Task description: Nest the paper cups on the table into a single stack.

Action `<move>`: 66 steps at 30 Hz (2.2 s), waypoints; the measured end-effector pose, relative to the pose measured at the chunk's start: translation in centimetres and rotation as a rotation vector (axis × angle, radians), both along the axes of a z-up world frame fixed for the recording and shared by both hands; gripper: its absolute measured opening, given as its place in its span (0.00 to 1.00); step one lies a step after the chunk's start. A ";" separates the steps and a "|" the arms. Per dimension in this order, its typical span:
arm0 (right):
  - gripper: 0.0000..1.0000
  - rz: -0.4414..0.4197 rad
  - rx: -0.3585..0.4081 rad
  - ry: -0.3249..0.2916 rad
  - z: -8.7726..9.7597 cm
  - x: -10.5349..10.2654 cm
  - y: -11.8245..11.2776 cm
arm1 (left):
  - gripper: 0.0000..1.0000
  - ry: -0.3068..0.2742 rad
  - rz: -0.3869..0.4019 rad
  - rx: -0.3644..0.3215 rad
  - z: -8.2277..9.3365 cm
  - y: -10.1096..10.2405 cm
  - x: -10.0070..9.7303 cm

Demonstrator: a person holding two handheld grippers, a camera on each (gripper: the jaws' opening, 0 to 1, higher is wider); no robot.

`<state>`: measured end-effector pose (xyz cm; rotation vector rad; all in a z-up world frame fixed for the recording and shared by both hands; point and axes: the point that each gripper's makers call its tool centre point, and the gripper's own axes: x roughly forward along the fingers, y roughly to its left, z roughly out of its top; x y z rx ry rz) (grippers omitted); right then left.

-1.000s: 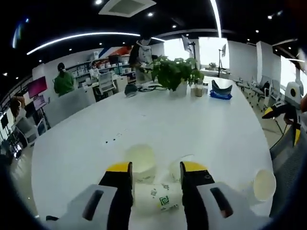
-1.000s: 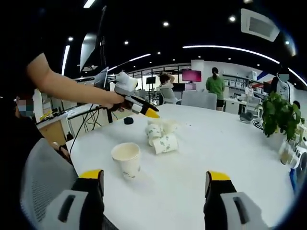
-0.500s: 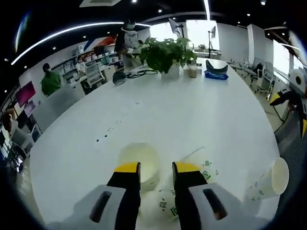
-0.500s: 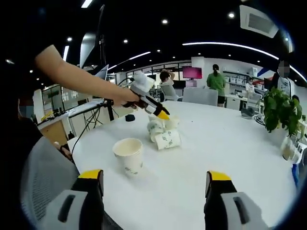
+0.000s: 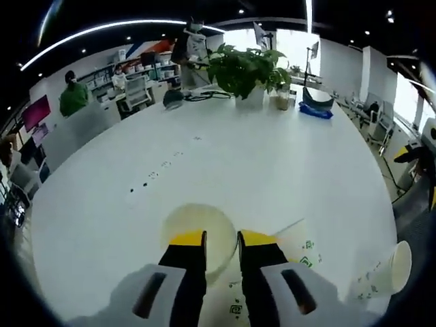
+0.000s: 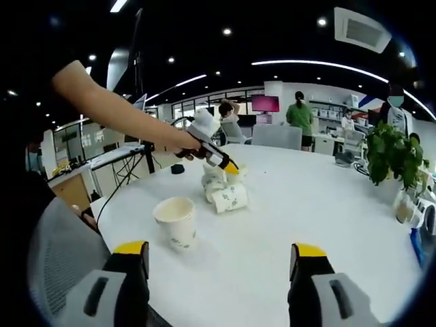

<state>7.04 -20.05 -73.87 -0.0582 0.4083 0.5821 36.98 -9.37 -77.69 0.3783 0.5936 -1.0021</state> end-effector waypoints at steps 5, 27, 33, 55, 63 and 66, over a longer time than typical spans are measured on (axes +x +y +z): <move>0.85 -0.007 0.000 0.004 -0.1 0.1 -0.1 | 0.10 0.005 -0.016 0.027 -0.5 0.0 0.0; 0.85 0.005 -0.001 -0.013 0.1 -0.1 0.3 | 0.00 -0.076 -0.042 0.035 2.7 0.3 -0.3; 0.86 0.009 0.005 -0.020 0.3 -0.1 0.4 | 0.00 -0.094 -0.042 0.017 4.7 0.3 -0.9; 0.93 0.030 -0.011 -0.005 -0.2 -0.4 1.0 | 0.00 -0.129 -0.061 -0.056 12.5 2.1 -7.5; 0.95 0.031 -0.013 -0.010 -0.1 -0.5 1.0 | 0.00 -0.152 -0.089 -0.089 15.1 2.1 -10.0; 0.96 0.034 -0.018 -0.012 -0.1 -0.5 1.1 | 0.00 -0.160 -0.102 -0.095 15.7 2.4 -10.7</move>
